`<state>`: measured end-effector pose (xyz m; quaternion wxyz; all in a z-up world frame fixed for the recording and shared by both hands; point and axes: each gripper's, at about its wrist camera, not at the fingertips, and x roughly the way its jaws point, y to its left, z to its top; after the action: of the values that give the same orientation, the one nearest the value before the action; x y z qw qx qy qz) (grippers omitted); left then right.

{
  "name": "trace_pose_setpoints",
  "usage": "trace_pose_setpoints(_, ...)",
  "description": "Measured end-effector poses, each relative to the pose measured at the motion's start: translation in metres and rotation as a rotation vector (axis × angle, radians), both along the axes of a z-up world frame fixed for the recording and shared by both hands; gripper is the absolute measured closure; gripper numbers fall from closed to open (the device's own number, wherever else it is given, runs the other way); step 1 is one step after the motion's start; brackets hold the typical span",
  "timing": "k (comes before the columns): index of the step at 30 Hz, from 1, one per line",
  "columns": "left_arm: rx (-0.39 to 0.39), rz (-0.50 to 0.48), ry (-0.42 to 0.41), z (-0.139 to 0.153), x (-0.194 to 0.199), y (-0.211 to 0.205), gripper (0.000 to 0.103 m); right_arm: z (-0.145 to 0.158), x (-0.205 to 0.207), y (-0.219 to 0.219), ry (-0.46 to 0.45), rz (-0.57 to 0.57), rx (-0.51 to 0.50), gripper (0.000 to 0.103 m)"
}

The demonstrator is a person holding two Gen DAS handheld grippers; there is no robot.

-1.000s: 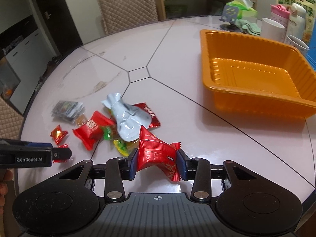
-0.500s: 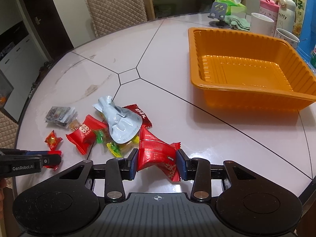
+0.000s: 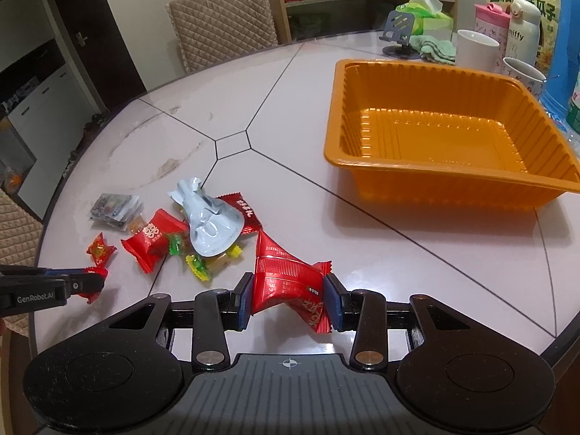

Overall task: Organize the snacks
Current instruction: 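Grasp the small red candy with the left gripper while the right gripper lifts its red wrapper, then carry both candies over the orange tray and open both grippers to drop them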

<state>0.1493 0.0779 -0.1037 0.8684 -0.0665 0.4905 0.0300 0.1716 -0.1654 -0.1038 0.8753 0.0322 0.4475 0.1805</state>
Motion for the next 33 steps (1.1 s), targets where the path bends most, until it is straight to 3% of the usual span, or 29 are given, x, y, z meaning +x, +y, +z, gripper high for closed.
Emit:
trace_pose_setpoints(16,-0.074,-0.177,-0.136,0.055,0.042,-0.092,0.087,0.036,0.007,-0.072,-0.068,-0.079,0.032,0.062)
trace_pose_setpoints(33,-0.067,-0.321,-0.185,0.064,0.133,-0.199,0.087,0.068,0.067,-0.162,-0.192,-0.234,0.035,0.062)
